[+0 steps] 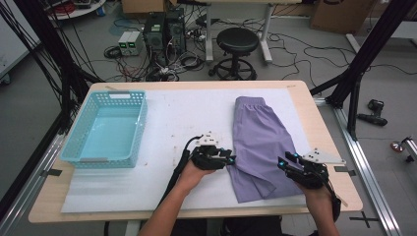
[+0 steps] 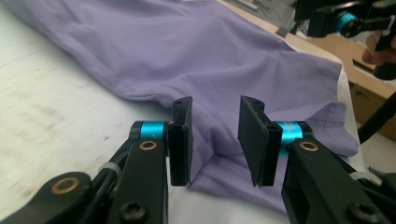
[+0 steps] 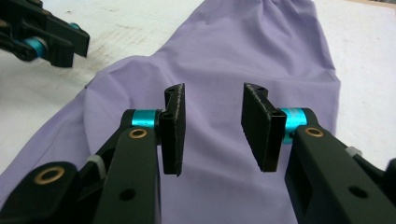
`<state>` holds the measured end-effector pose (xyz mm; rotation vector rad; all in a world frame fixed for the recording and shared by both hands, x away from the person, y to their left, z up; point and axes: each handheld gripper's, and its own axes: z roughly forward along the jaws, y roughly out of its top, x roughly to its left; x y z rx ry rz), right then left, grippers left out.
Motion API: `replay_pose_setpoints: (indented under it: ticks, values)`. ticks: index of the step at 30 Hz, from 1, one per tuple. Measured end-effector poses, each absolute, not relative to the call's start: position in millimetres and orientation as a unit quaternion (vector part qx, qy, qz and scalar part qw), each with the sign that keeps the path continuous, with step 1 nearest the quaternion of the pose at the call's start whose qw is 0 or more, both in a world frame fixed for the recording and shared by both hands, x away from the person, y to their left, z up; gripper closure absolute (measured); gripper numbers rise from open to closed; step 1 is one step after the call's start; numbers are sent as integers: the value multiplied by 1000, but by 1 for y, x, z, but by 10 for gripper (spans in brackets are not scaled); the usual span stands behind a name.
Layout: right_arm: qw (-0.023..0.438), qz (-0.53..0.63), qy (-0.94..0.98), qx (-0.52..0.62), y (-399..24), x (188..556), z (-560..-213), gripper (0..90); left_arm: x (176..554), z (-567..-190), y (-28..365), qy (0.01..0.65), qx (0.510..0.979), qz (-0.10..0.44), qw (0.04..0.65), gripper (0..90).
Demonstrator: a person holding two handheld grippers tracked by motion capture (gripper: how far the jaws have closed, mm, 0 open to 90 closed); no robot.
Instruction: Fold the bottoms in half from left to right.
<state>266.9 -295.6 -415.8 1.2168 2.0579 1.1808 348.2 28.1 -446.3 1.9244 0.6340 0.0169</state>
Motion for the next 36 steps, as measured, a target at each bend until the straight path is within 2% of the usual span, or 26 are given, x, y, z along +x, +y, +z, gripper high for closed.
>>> replay_pose_setpoints:
  ticks: [4,5,7,8,18,20,21,26,31,36]
  values:
    - [235,430,747,449,-300,265,-416,609,349,-452,13,260,825,14,502,658]
    - [236,430,747,449,-301,265,-416,609,349,-454,10,263,831,21,489,702]
    - [233,431,745,452,-303,265,-416,608,348,-456,7,275,835,35,476,867]
    - [234,432,745,452,-303,264,-416,608,349,-456,7,278,833,36,476,882]
    - [234,434,747,446,-300,265,-415,604,357,-449,33,307,821,49,479,889]
    - [231,433,749,445,-298,265,-415,601,359,-450,37,321,818,57,474,861]
    - [230,433,750,444,-297,266,-416,600,360,-450,40,328,815,57,475,802]
    - [216,433,762,431,-285,267,-418,600,359,-446,60,344,792,81,498,713]
    - [199,431,785,399,-261,269,-423,691,357,-437,94,346,761,108,537,679]
    - [167,428,811,362,-233,273,-433,720,353,-427,125,350,737,133,562,584]
